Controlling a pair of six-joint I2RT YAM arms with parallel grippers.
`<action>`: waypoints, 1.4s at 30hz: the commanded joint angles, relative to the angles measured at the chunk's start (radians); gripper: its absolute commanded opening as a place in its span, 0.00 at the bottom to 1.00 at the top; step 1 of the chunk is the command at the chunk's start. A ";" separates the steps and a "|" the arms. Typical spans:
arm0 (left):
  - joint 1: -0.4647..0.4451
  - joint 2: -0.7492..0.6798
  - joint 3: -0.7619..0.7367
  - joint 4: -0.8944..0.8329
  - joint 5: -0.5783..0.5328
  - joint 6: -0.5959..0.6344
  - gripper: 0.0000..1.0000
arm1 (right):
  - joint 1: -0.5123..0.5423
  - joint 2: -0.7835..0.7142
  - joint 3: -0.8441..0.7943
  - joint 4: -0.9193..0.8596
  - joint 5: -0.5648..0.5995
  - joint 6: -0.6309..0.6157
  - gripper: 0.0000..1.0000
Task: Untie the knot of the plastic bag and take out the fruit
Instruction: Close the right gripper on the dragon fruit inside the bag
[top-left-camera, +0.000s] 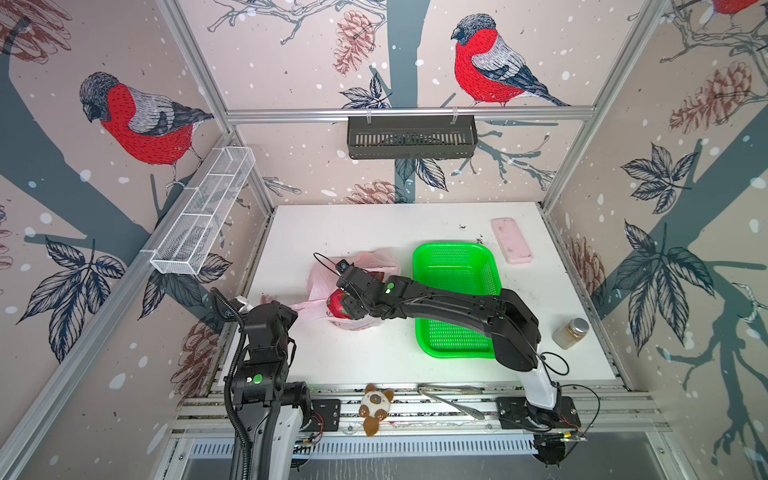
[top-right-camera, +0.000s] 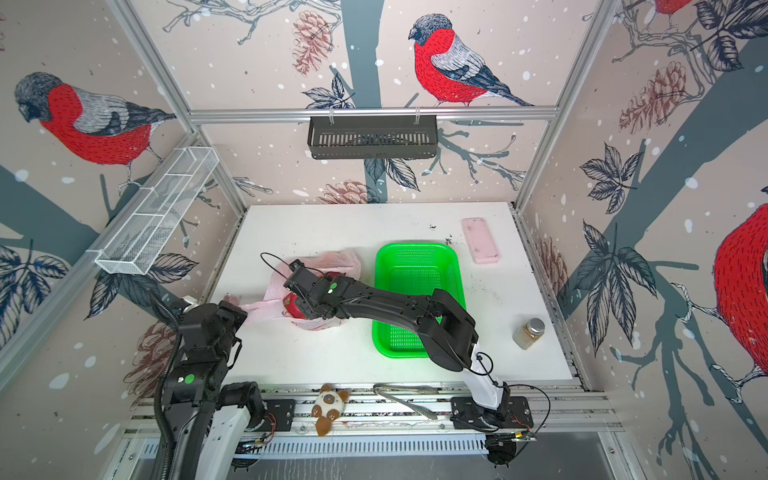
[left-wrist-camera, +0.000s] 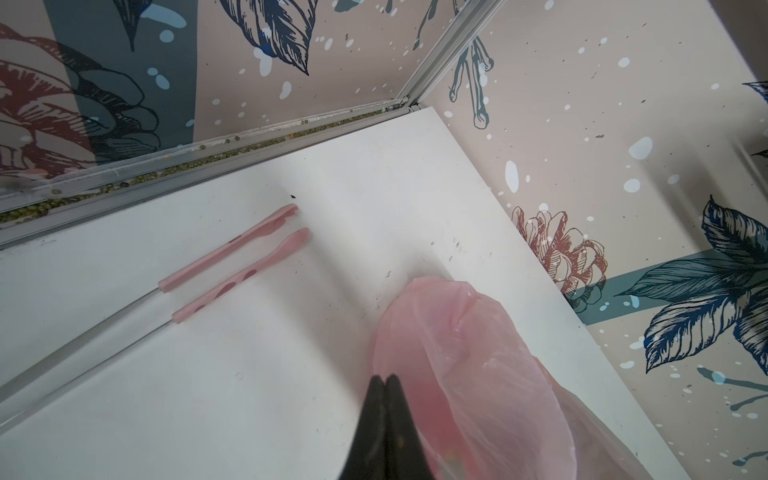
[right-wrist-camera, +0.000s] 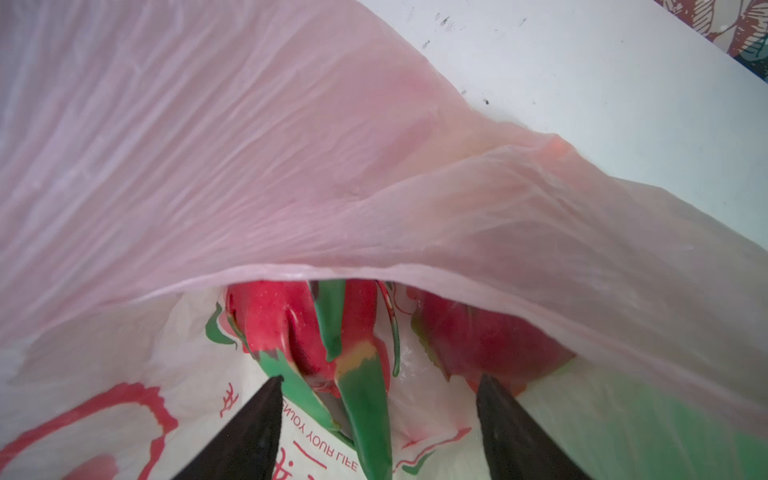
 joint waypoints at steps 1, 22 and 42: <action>0.000 -0.010 0.007 -0.042 -0.022 -0.020 0.00 | 0.000 0.028 0.039 0.046 -0.075 -0.033 0.81; 0.000 -0.019 -0.017 -0.029 -0.002 -0.045 0.00 | -0.050 0.189 0.111 0.101 -0.280 -0.011 1.00; 0.000 -0.009 -0.055 -0.005 0.020 -0.060 0.00 | -0.072 0.268 0.124 0.089 -0.328 -0.029 1.00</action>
